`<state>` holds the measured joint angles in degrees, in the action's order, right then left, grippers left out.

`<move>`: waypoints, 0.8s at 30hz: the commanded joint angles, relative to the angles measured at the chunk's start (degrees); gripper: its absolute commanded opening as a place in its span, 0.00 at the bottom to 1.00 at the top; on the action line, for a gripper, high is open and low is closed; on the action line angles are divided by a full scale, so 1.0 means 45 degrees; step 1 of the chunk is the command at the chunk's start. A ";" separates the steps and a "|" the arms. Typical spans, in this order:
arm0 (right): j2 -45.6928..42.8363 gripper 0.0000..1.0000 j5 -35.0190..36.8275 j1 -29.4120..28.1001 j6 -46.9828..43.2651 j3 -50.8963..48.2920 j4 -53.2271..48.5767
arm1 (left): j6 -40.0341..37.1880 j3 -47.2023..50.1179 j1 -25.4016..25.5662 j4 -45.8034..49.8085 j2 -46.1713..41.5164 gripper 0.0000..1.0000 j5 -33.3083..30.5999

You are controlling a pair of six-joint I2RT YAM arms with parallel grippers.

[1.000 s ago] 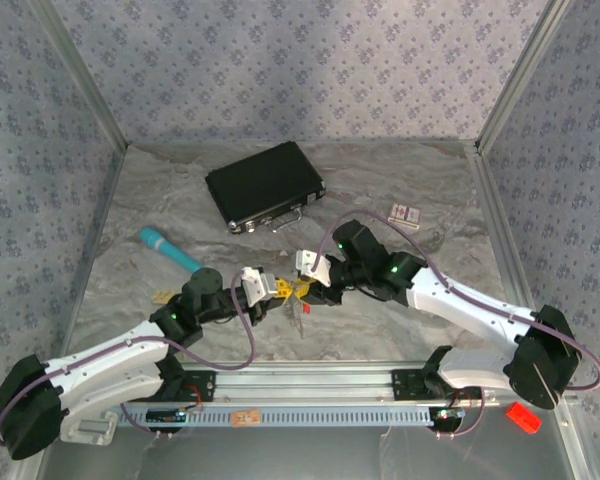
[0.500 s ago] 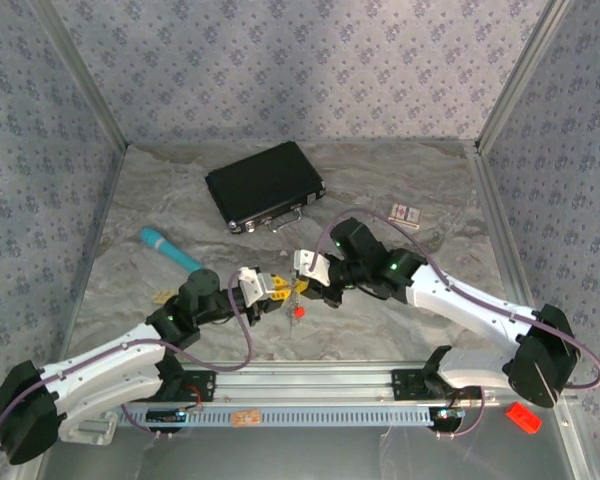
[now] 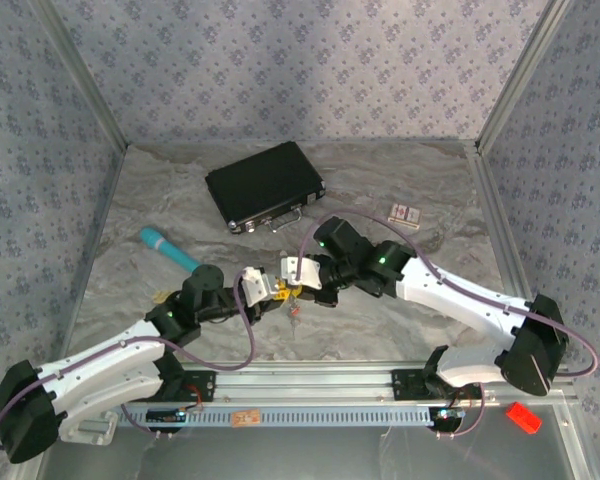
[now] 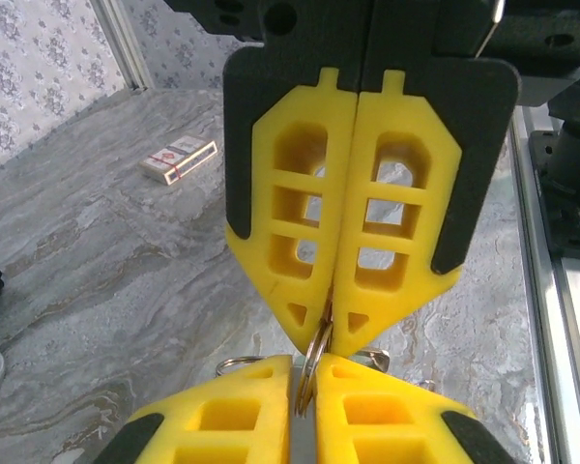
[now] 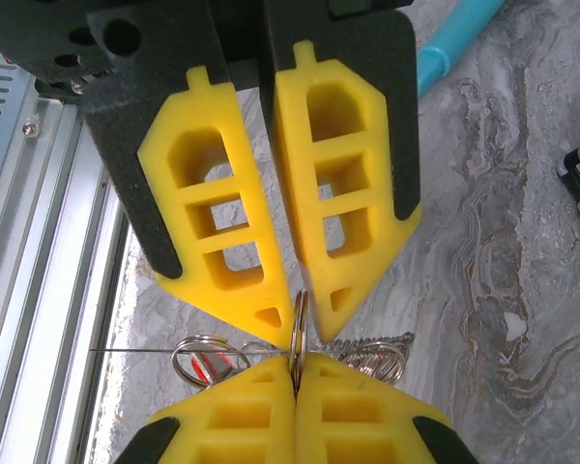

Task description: Put the keys on the keyring

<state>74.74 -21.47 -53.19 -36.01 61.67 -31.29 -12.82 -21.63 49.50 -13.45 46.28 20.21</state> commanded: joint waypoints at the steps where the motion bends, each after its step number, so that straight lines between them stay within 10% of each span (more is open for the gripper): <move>1: 0.0072 0.00 -0.0031 -0.0172 0.0030 0.0284 -0.0137 | -0.0181 -0.0370 -0.0042 -0.0082 -0.0022 0.07 0.0191; 9: -0.1035 0.24 -0.0860 0.0455 0.1586 -0.1403 0.2040 | 0.0251 0.0147 -0.0061 -0.1318 -0.0147 0.00 0.0390; 24: -0.1364 0.19 -0.2217 0.1255 0.2565 -0.2708 0.4040 | 0.1338 0.1026 -0.0066 -0.3850 0.0084 0.00 0.0607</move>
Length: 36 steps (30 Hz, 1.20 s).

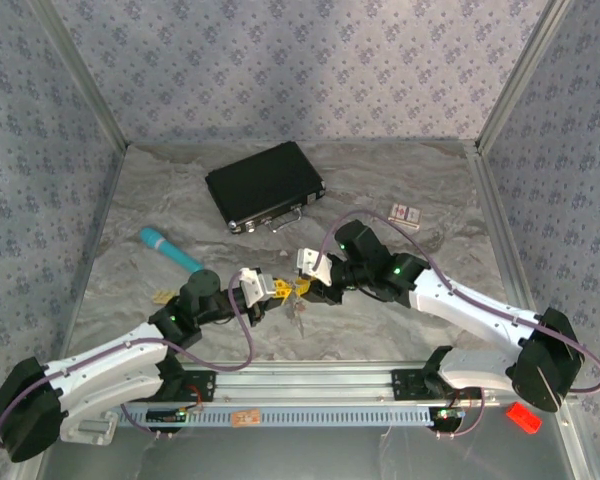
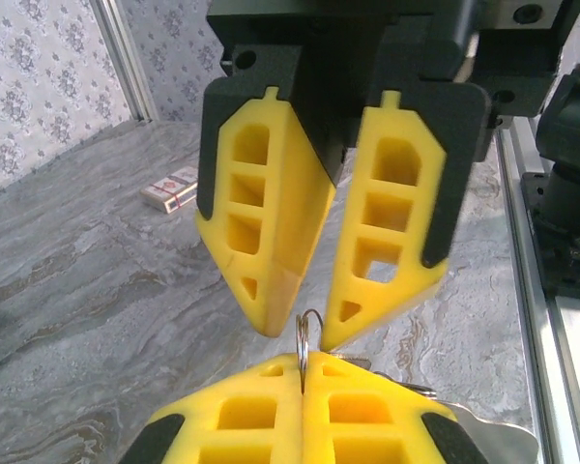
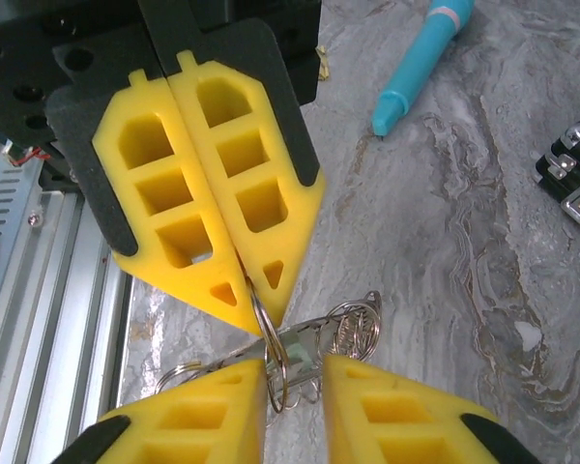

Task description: Put the keys on the keyring

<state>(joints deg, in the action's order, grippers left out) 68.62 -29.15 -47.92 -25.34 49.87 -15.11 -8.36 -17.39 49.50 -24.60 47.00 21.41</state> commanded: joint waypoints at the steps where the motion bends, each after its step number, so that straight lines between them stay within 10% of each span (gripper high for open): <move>1: 0.0005 0.15 -0.0544 0.0087 0.0184 -0.0062 0.0490 | 0.0369 0.0097 -0.0080 -0.1422 -0.0074 0.00 0.0359; 6: 0.0025 0.00 -0.0565 0.0123 0.0072 0.0049 0.0396 | 0.0393 0.0103 -0.0073 -0.1458 0.0002 0.00 0.0379; 22: 0.0563 0.00 0.0367 -0.0254 -0.1689 0.1835 -0.2970 | -0.0707 -0.0825 -0.0092 0.1481 -0.0344 0.18 -0.0206; 36: 0.1580 0.00 0.0899 -0.0758 -0.2800 0.3480 -0.4931 | -0.1062 -0.1332 -0.0130 0.2062 0.0070 0.02 0.0318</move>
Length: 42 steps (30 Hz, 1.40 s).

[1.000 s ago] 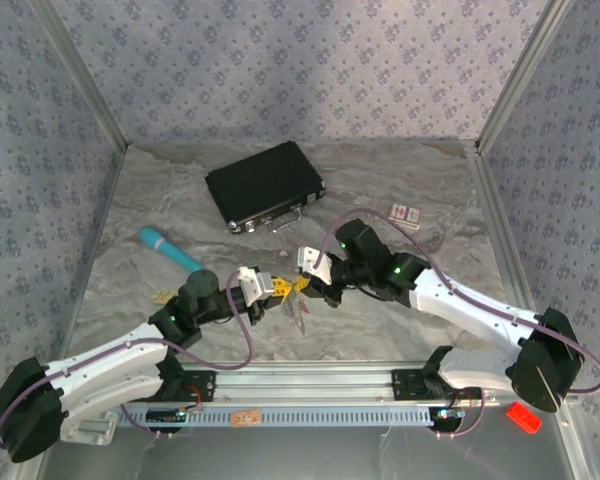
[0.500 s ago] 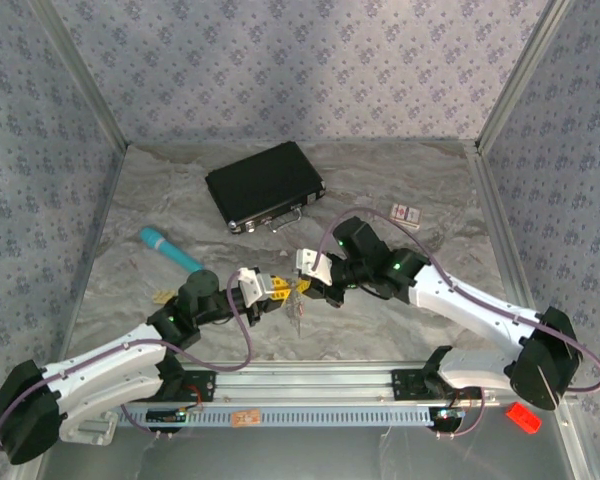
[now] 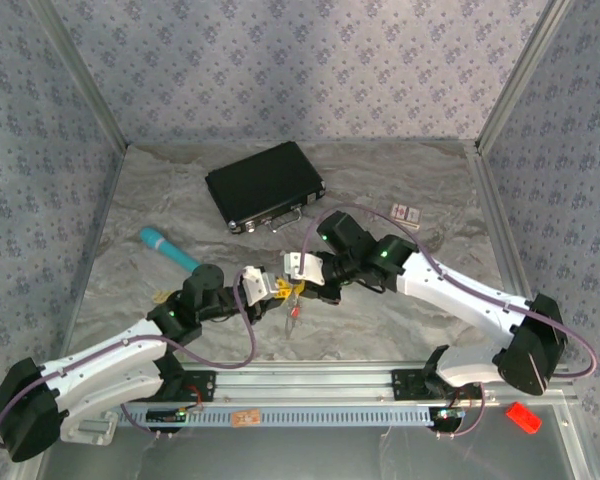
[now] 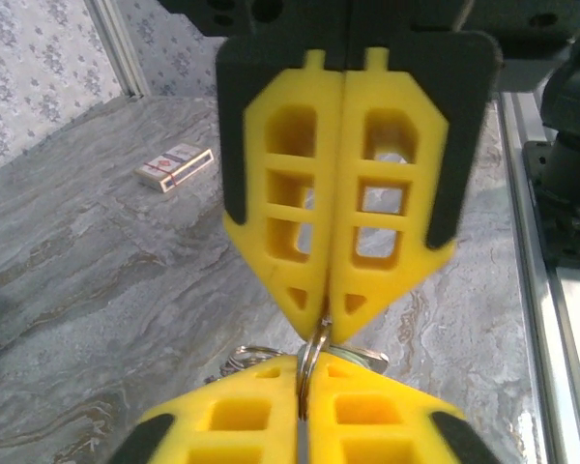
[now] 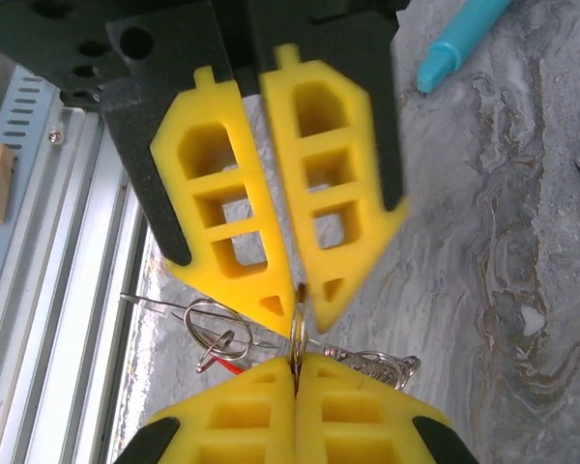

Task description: Put the keys on the keyring

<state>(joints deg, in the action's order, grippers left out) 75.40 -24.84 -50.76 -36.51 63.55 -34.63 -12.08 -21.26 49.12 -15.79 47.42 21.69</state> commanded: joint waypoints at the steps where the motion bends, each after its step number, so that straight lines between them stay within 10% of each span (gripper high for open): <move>1: 0.0021 0.00 0.0008 -0.0092 -0.0231 0.0345 -0.0504 | -0.0256 -0.0473 -0.0059 0.0169 -0.0056 0.00 0.0286; 7: -0.0511 0.20 -0.0016 0.0196 0.0412 -0.0741 0.0400 | -0.0159 -0.0171 -0.0067 -0.0194 -0.0355 0.00 0.0433; 23: -0.0959 0.21 -0.0247 0.0304 0.0835 -0.1095 0.0849 | -0.0128 -0.0082 -0.0062 -0.0376 -0.0345 0.00 0.0521; 42: -0.0431 0.00 0.0064 0.0373 0.1013 -0.1012 0.0838 | -0.0099 -0.0055 -0.0076 -0.0566 -0.0401 0.00 0.0701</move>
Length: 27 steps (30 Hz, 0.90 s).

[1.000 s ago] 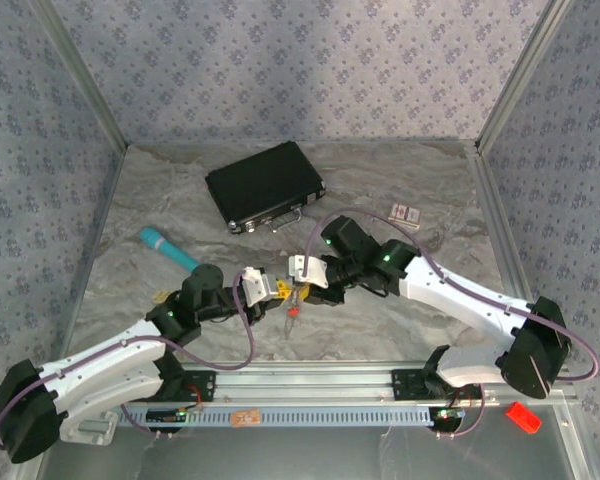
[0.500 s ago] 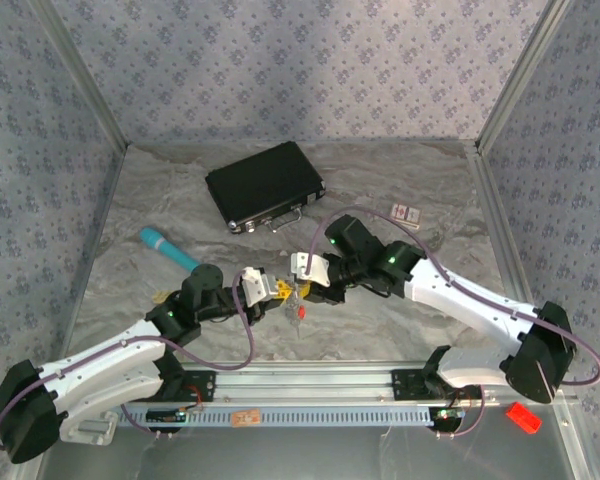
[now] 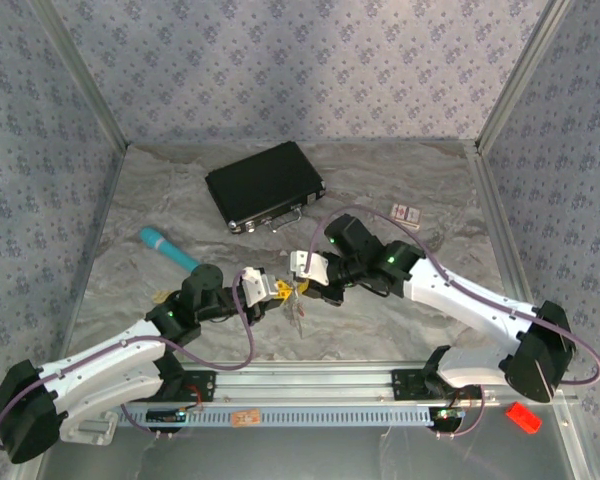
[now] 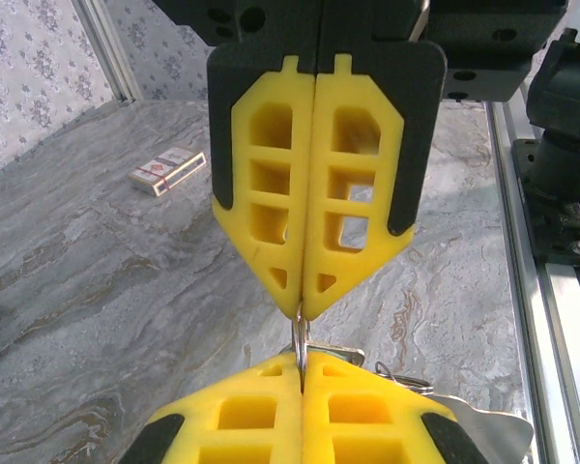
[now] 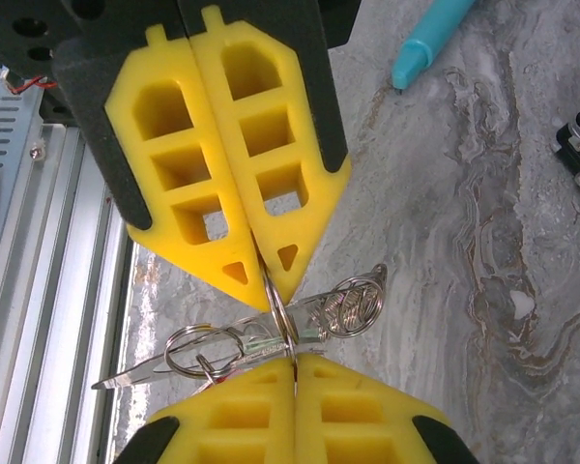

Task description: Put the keys on the keyring

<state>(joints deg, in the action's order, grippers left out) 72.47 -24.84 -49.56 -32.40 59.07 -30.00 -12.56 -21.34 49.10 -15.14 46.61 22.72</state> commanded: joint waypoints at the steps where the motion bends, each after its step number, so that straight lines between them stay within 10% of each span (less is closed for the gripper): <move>1: 0.0331 0.00 0.0143 0.0122 0.0104 -0.0021 -0.0261 | 0.0015 -0.0037 -0.0074 -0.0790 -0.0241 0.00 0.0528; 27: -0.0325 0.25 -0.0971 0.0097 0.0460 -0.0861 0.1748 | 0.1032 0.0720 -0.0087 -0.2720 0.0147 0.00 0.0605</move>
<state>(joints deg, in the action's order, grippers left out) 70.76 -27.68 -48.58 -31.05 55.37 -23.49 -9.04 -18.15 49.06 -22.96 47.37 24.03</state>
